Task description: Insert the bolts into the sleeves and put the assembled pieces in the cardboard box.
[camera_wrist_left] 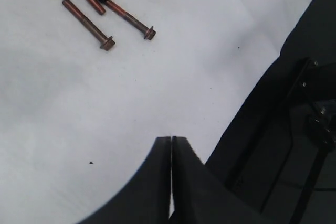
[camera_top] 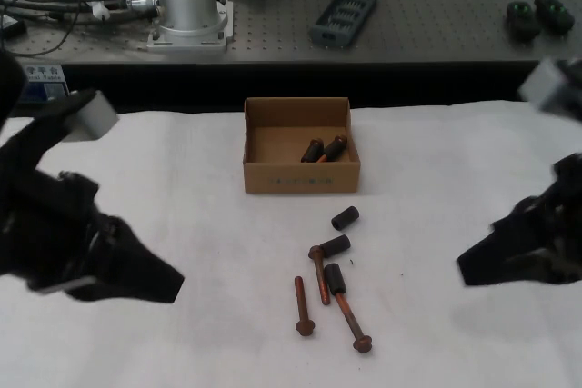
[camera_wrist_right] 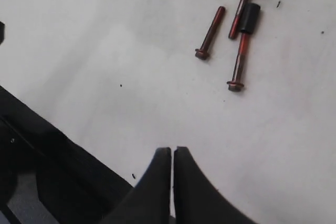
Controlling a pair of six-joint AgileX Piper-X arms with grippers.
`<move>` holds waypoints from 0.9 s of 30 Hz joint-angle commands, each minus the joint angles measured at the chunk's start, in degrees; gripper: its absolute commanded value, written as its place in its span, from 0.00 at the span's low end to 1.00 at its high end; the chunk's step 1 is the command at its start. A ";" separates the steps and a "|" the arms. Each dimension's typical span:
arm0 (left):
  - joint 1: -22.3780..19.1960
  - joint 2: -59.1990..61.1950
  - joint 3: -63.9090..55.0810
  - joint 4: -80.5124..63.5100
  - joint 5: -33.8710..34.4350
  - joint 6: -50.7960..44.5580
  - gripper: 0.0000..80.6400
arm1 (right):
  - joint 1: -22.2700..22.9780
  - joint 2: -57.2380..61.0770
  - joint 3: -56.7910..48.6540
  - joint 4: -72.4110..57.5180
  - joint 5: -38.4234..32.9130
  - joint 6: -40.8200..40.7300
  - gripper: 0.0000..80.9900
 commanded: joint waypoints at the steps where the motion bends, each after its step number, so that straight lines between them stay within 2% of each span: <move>1: 0.02 -6.30 2.10 -0.83 -0.92 -0.23 0.01 | 1.50 1.77 -0.19 -0.56 0.37 1.48 0.16; 4: 0.06 -9.16 2.94 -1.62 -1.37 -0.23 0.01 | 3.48 5.15 -0.19 -2.41 1.55 4.03 0.32; 5: 0.06 -10.06 3.12 -1.60 -2.01 -0.23 0.01 | 4.10 6.40 -0.39 -3.29 2.14 4.80 0.34; 10: 0.06 -13.34 3.38 -1.59 -2.98 -0.23 0.01 | 6.26 13.75 -3.00 -6.26 4.40 5.15 0.34; 21: 0.06 -14.18 3.38 -1.64 -2.98 2.05 0.01 | 6.87 34.41 -14.51 -5.78 9.47 2.13 0.34; 27: 0.06 -14.18 3.38 -2.99 -3.04 2.39 0.01 | 6.87 41.37 -19.52 -1.17 14.94 -3.08 0.34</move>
